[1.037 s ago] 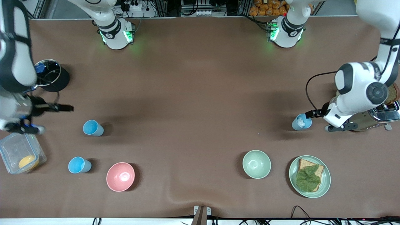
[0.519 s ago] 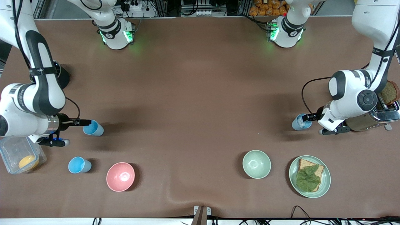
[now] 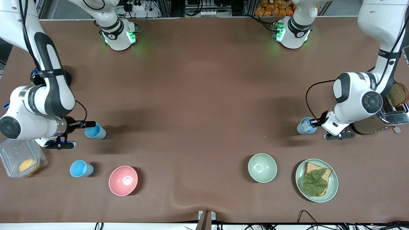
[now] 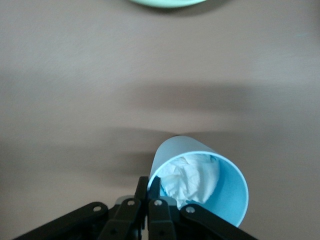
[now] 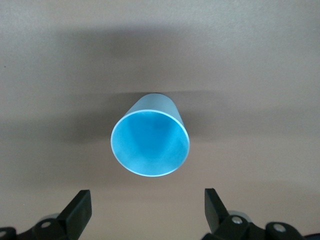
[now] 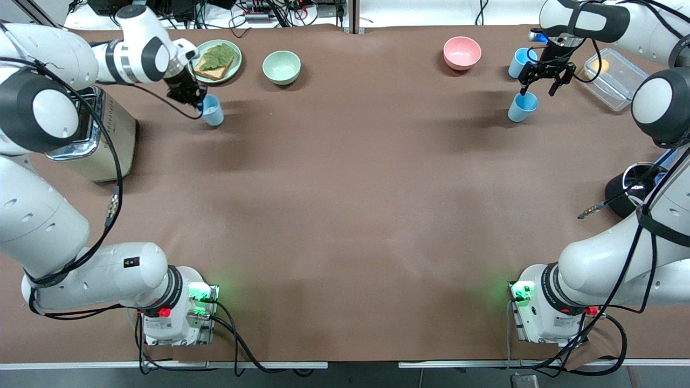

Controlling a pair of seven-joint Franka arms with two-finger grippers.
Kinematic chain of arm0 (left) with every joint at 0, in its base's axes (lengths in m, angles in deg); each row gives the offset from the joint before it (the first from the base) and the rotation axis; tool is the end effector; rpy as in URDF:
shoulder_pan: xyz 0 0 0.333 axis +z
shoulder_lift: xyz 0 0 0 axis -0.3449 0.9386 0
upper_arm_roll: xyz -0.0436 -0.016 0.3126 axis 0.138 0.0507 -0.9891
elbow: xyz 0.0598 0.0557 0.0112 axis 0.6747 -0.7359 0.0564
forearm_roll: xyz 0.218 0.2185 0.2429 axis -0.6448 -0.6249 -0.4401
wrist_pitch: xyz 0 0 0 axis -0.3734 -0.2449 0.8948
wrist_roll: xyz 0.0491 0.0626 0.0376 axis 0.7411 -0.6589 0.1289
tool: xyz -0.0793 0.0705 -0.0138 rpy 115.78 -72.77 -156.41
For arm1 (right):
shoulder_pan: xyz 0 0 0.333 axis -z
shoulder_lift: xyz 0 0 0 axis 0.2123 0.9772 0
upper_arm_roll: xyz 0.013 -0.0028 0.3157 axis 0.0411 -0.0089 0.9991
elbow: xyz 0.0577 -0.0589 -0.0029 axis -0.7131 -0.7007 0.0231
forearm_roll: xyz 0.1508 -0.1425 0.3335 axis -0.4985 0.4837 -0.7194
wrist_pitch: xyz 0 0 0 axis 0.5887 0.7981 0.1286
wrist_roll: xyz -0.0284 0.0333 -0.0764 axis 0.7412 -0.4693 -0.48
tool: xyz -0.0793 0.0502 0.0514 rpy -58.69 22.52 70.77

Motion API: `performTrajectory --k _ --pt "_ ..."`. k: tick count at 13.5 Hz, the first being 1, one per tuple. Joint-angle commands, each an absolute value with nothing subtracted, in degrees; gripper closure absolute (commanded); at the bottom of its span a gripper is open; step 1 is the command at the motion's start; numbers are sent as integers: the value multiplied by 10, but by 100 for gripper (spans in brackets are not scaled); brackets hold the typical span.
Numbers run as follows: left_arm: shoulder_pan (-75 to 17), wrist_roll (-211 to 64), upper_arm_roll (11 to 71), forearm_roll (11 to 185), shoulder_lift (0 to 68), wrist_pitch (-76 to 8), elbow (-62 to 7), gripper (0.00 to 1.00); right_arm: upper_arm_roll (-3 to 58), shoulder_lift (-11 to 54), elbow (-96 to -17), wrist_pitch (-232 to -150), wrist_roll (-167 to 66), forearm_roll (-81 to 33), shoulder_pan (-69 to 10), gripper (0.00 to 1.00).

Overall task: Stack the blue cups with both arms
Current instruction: 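Carry the tissue-filled blue cup to the table middle and set it down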

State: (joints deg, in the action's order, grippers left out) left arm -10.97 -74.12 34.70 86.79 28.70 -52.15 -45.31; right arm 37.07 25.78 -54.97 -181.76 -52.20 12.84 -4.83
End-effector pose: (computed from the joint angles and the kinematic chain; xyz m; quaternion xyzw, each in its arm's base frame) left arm 0.5920 -0.0269 0.2694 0.9994 0.0196 -0.0161 0.0233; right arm 0.6308 -0.0440 0.2899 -0.9865 0.0015 0.1617 0.0241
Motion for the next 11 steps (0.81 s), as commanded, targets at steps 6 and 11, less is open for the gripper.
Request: performTrajectory --k 6,11 --pt "-138 -408 583 881 266 -470 -423 100 371 253 -587 -1874 -485 135 -53 0" --pt "-264 -275 582 867 326 -526 -409 100 371 254 -595 -1901 -485 137 -43 0"
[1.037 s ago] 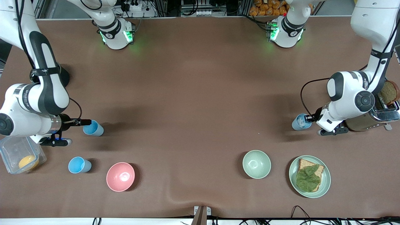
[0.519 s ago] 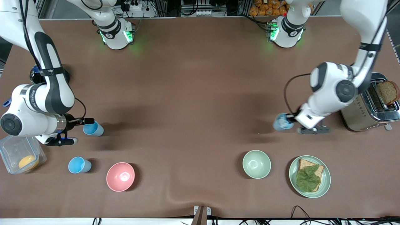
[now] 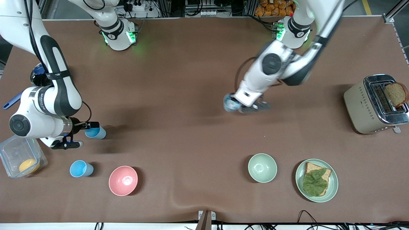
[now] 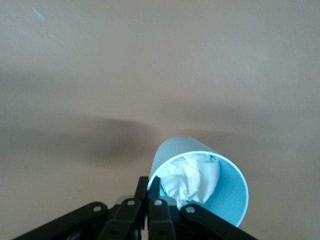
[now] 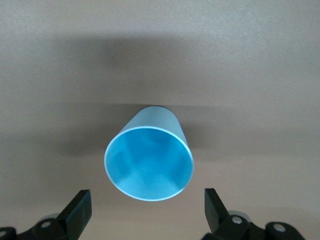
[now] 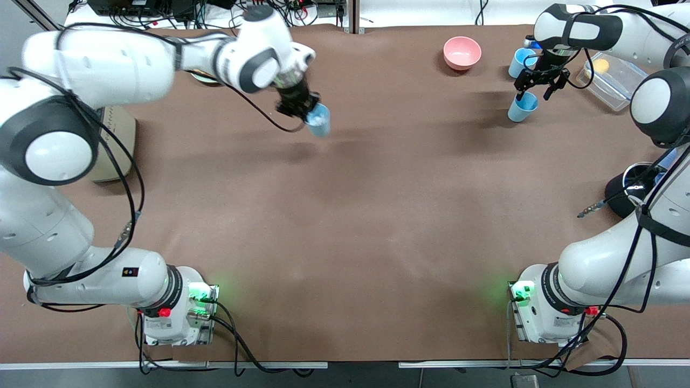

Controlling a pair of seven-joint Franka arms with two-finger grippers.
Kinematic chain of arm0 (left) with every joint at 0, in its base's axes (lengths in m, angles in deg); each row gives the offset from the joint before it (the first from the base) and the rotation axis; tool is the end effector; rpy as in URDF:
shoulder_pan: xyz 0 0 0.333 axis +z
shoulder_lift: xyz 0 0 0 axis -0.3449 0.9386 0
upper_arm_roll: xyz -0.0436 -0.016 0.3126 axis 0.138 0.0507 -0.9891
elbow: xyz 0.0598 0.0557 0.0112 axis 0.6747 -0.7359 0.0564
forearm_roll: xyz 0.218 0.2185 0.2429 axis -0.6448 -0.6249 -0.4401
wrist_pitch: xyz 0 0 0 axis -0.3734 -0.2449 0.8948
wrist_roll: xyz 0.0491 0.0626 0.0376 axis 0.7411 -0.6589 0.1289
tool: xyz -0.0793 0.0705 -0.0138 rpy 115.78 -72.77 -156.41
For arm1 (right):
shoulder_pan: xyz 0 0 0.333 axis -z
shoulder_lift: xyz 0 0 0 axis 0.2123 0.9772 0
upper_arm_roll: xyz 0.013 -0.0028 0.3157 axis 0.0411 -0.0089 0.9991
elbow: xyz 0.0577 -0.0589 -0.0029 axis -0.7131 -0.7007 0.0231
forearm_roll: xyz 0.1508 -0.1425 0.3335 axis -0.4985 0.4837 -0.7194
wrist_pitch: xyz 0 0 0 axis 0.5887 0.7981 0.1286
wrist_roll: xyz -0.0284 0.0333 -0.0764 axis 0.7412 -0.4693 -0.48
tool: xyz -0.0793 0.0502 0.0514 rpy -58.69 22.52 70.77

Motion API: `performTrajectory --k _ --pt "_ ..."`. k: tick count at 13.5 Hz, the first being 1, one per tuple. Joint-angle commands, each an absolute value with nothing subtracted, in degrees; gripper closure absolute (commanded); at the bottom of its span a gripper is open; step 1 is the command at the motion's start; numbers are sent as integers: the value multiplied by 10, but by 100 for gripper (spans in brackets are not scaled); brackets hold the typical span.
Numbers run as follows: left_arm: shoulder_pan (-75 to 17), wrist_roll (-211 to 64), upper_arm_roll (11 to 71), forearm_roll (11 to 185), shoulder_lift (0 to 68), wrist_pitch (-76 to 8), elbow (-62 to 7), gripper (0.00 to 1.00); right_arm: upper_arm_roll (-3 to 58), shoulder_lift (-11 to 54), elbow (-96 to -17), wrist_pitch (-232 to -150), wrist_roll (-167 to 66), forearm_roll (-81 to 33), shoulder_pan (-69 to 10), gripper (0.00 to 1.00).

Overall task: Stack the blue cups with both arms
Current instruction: 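Carry the tissue-filled blue cup to the table middle and set it down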

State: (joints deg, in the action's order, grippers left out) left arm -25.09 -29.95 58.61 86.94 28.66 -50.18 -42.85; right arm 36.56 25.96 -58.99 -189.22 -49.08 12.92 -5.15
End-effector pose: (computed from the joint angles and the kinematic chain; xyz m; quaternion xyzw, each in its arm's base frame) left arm 0.4667 -0.3844 0.3186 0.9921 0.0854 -0.0500 0.0775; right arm 0.6266 -0.0447 0.2660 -0.9905 -0.0241 0.1333 0.0236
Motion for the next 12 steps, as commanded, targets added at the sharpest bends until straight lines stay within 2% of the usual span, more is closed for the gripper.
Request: performTrajectory --k 1,3,8,9,10,11,12 --pt "-282 -265 582 862 341 -549 -409 100 371 255 -595 -1905 -485 139 -42 0" --pt "-311 -227 578 845 369 -568 -397 100 370 263 -593 -1916 -485 140 -42 0" --pt "-315 -131 579 718 431 -567 -364 100 370 283 -591 -1933 -486 139 -38 0" --pt "-321 -117 579 719 433 -565 -360 89 370 285 -591 -1936 -486 139 -36 0" --pt "-321 -102 578 719 432 -564 -360 51 370 287 -591 -1936 -485 139 -36 0" --pt "-321 -91 578 718 427 -563 -360 1 370 287 -591 -1937 -485 139 -36 0" --pt "-320 -89 578 717 420 -562 -359 0 370 287 -591 -1937 -485 139 -36 0"
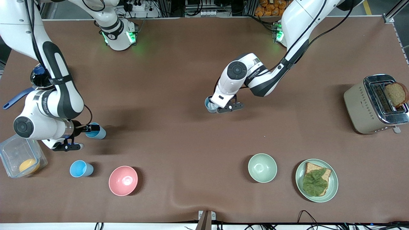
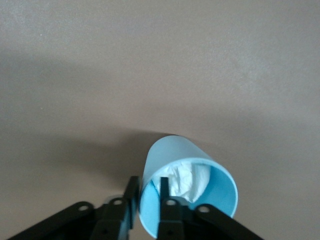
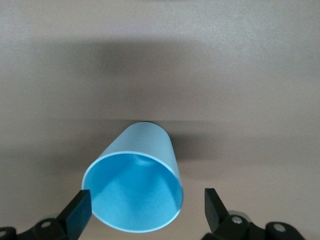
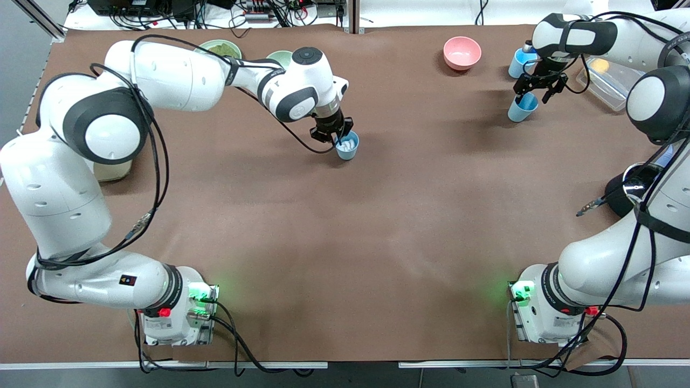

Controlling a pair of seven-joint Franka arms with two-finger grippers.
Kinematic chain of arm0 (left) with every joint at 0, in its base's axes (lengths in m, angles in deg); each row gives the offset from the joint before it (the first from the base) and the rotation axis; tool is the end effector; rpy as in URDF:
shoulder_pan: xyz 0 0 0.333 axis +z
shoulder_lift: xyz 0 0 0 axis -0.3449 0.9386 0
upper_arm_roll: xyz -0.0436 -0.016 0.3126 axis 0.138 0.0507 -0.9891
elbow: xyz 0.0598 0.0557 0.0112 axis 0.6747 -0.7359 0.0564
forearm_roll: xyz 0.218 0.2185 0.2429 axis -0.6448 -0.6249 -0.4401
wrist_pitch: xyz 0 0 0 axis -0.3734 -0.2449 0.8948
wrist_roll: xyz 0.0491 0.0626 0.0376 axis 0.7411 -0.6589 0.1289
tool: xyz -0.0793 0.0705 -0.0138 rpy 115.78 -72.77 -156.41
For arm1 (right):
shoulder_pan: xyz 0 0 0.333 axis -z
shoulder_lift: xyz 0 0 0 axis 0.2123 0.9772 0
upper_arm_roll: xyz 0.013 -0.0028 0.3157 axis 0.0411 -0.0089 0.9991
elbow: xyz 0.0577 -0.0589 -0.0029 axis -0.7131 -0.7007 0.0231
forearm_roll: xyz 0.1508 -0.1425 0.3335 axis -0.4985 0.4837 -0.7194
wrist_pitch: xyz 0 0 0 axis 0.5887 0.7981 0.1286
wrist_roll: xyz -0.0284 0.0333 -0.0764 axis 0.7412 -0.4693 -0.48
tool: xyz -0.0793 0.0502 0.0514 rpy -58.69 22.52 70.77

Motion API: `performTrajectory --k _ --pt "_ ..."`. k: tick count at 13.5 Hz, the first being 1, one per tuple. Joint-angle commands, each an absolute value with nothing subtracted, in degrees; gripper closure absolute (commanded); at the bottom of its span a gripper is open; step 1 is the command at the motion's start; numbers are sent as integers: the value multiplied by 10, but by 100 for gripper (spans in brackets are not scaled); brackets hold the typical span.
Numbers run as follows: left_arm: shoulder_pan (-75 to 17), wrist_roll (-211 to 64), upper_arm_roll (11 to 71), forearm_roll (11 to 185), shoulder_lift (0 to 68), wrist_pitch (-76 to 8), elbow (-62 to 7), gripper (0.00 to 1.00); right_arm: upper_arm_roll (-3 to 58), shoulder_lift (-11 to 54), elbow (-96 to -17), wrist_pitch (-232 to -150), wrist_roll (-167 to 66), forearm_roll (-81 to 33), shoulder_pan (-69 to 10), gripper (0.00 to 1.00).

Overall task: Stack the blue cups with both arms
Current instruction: 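Carry the tissue-filled blue cup to the table middle and set it down, then open the left gripper and draw it back toward the toaster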

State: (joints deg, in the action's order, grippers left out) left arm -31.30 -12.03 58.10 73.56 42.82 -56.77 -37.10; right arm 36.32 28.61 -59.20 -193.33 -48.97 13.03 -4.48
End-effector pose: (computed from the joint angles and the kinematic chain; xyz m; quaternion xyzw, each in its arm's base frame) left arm 0.4544 -0.4462 0.2408 0.9874 0.1333 -0.0457 0.0720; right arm 0.6300 -0.0548 0.2395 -0.9921 -0.0174 0.1224 0.0231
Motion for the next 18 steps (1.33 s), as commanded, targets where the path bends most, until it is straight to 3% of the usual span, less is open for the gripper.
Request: performTrajectory --k 1,7,13,14,18 --pt "-320 -89 578 717 406 -558 -357 0 370 288 -591 -1937 -485 139 -36 0" --pt "-280 -106 579 716 303 -299 -227 0 370 289 -591 -1944 -485 140 -36 1" --pt "-115 -400 585 744 228 -242 -204 0 370 290 -591 -1944 -485 142 -36 6" --pt "-81 -443 585 774 209 -224 -203 0 370 289 -591 -1945 -485 142 -36 11" --pt "-21 -567 585 810 158 -182 -198 0 370 290 -591 -1947 -424 141 -28 61"
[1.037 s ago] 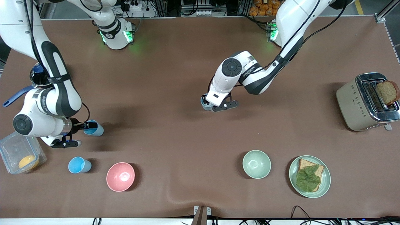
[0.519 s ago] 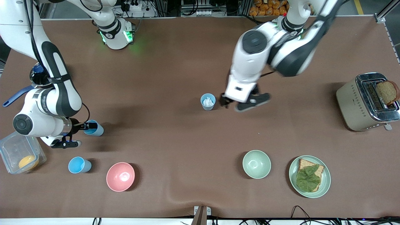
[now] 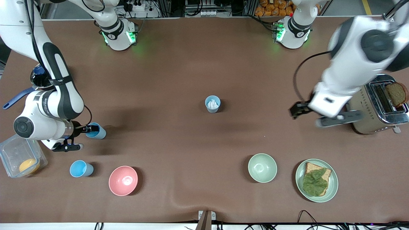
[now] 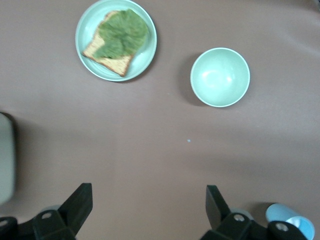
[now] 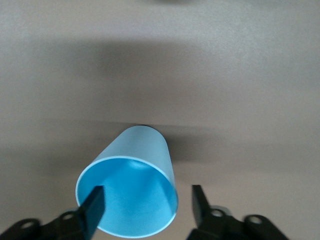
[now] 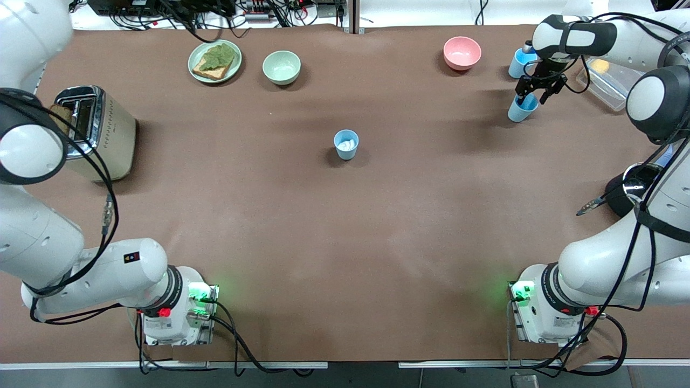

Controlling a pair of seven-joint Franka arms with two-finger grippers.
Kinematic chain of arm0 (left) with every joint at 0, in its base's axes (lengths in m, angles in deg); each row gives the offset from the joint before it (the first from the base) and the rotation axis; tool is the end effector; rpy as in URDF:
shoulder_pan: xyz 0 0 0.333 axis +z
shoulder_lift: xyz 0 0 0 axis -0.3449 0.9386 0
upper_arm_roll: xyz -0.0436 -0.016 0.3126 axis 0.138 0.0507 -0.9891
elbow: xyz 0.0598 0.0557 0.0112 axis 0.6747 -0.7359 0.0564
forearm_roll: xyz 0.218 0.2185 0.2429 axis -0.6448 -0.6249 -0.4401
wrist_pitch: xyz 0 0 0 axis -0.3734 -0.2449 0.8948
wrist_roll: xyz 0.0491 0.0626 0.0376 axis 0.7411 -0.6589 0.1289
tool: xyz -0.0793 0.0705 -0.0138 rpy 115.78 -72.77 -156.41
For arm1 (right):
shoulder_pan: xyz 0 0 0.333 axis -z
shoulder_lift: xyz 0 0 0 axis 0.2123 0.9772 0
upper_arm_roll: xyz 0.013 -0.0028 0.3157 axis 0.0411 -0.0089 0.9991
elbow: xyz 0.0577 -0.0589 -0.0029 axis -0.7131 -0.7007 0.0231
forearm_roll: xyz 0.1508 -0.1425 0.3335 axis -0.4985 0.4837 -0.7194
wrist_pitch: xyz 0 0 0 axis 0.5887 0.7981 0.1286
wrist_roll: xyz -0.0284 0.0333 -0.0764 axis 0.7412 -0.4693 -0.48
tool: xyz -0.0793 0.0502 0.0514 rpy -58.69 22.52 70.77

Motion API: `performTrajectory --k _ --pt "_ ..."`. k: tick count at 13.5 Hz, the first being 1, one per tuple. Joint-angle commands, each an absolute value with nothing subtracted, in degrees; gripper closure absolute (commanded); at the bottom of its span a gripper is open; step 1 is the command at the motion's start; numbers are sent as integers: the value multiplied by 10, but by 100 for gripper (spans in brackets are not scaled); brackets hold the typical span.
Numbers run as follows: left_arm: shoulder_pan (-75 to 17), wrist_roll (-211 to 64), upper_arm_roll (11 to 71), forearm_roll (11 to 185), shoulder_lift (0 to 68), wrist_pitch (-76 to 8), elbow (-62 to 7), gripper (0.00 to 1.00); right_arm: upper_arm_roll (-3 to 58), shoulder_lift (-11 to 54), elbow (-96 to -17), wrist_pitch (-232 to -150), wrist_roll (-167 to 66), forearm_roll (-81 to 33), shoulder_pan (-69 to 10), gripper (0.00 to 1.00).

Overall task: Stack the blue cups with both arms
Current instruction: 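Open the left gripper and draw it back toward the toaster, then carry the held blue cup with the right gripper over the tissue cup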

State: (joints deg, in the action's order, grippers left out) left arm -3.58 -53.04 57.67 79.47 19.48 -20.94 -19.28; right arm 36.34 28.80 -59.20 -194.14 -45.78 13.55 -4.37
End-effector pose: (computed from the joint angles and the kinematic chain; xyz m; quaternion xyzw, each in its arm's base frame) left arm 0.6000 -0.1563 0.5441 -0.9971 -0.0636 -0.0414 0.0092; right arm 0.6313 -0.0564 0.2382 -0.9918 -0.0468 0.1168 0.0224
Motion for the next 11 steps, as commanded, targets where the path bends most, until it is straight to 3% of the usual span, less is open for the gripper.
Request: performTrajectory --k 1,4,7,11 --pt "-10 -584 582 821 150 -165 -185 0 370 290 -591 -1950 -421 139 -23 73" --pt "-40 -681 497 879 107 -130 -180 0 370 290 -592 -1951 -420 138 -24 100" --pt "-137 -757 361 894 84 -104 -179 0 370 289 -592 -1948 -421 137 -25 100" --pt "-195 -736 317 883 82 -60 -162 0 374 275 -563 -1890 -440 129 -45 100"
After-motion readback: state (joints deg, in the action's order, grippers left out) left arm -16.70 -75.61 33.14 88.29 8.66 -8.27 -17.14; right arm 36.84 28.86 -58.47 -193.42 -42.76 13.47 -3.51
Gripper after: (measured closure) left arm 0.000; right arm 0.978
